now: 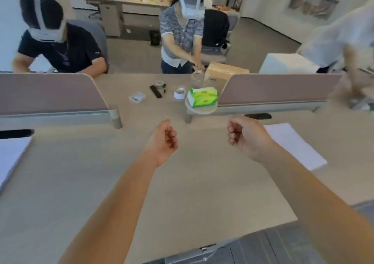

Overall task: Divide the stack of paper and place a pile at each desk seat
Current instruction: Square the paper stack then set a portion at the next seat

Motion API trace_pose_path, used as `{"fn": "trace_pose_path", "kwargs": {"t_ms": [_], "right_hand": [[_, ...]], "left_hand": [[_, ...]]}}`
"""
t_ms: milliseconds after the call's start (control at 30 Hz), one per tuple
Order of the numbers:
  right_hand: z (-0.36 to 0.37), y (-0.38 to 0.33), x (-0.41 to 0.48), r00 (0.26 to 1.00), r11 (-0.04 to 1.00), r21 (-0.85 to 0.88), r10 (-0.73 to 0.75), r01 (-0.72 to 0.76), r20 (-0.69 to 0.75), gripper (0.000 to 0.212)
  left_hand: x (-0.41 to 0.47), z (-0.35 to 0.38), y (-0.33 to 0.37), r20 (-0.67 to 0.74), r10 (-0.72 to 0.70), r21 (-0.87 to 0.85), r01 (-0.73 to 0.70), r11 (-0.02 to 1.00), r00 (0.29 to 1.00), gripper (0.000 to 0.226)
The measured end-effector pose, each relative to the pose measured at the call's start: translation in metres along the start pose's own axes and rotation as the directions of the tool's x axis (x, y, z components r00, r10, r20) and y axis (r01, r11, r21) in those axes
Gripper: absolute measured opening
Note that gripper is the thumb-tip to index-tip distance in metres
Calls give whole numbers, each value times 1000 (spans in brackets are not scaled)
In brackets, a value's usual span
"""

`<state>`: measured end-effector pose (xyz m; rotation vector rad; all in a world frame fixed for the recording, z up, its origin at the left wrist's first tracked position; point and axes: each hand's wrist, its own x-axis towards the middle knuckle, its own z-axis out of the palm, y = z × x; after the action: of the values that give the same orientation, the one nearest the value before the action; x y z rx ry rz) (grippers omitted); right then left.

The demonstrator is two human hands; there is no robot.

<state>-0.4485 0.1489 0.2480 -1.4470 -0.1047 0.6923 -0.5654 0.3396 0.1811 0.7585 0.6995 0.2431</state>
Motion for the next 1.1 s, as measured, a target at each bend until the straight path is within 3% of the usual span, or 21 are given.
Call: {"fn": "trace_pose_path", "kwargs": {"t_ms": [100,200,433,567,833,1100], "right_hand": [[-59,5,-25,992,985,-166,-72,55,-99,32],[-115,7,-47,974,969,-243,-97,46,-206,35],[-230,10,-59,911,982,-165,-150,92,-383,34],[-306,16,-44,905,988,-114,-145,107,-400,37],[-475,0,19,909,985,-167,-100,35,-405,38],[-552,-31,99,959,952,-305,-69,-19,-275,27]], "left_hand": [[11,32,-24,166,-84,60,75,995,982,38],[19,54,-50,229,-135,175,95,980,964,36],[35,124,-105,284,-88,399,-35,916,955,39],[58,174,-148,270,-78,499,-71,864,960,41],[105,314,-243,125,-22,618,-61,784,992,40],[143,397,-294,59,-13,693,-32,720,998,38]]}}
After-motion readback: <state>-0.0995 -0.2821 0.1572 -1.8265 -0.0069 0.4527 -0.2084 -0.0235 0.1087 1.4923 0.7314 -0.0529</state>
